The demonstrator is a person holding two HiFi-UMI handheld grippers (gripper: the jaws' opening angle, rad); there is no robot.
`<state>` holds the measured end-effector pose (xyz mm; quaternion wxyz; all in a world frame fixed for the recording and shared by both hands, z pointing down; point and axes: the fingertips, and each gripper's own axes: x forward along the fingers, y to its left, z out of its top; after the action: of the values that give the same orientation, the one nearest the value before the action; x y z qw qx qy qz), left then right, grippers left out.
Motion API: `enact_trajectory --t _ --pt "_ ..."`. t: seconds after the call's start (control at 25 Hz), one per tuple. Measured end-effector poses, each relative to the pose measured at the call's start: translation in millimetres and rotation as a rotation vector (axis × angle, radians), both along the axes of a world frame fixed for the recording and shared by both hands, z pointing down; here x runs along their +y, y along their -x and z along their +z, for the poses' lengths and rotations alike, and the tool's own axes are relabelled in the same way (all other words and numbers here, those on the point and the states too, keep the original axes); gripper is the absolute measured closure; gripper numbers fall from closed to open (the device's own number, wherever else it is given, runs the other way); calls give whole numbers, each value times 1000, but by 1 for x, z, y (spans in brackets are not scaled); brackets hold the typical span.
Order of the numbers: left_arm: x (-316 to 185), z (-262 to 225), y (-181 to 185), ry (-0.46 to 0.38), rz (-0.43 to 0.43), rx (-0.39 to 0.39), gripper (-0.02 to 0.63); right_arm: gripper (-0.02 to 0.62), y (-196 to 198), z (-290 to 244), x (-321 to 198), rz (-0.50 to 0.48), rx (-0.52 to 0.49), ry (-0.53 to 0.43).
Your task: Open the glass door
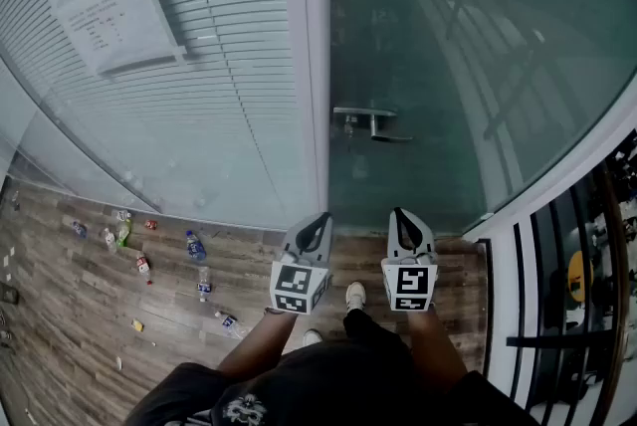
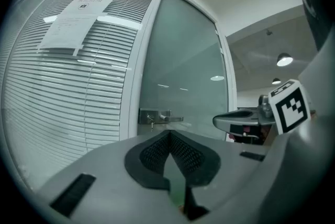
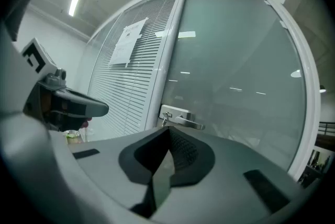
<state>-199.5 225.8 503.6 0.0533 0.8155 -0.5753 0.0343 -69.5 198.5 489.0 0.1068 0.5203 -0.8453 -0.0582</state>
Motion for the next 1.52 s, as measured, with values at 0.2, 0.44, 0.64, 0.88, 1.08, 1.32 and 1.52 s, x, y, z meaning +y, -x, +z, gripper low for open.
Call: enact_trajectory --t 0.2,0.44,0.64,0.88,1.08,1.32,1.52 --pt "-57 1 -28 59 0 45 600 580 -17 13 -53 -62 96 50" --pt "-117 -6 -34 31 -39 43 600 578 -14 11 -117 -191 164 97" --pt "-143 -10 -42 10 -30 23 600 486 -5 0 -157 -307 324 100" --pt "-166 15 -21 24 -38 -4 600 388 13 33 -193 -418 636 127" --pt "-180 30 -20 52 5 10 600 380 23 48 -209 -469 940 68" --pt "-188 40 -24 75 60 30 600 380 29 81 -210 -572 1168 171" --pt "-189 53 -32 90 102 44 600 384 25 109 -205 -676 1210 281"
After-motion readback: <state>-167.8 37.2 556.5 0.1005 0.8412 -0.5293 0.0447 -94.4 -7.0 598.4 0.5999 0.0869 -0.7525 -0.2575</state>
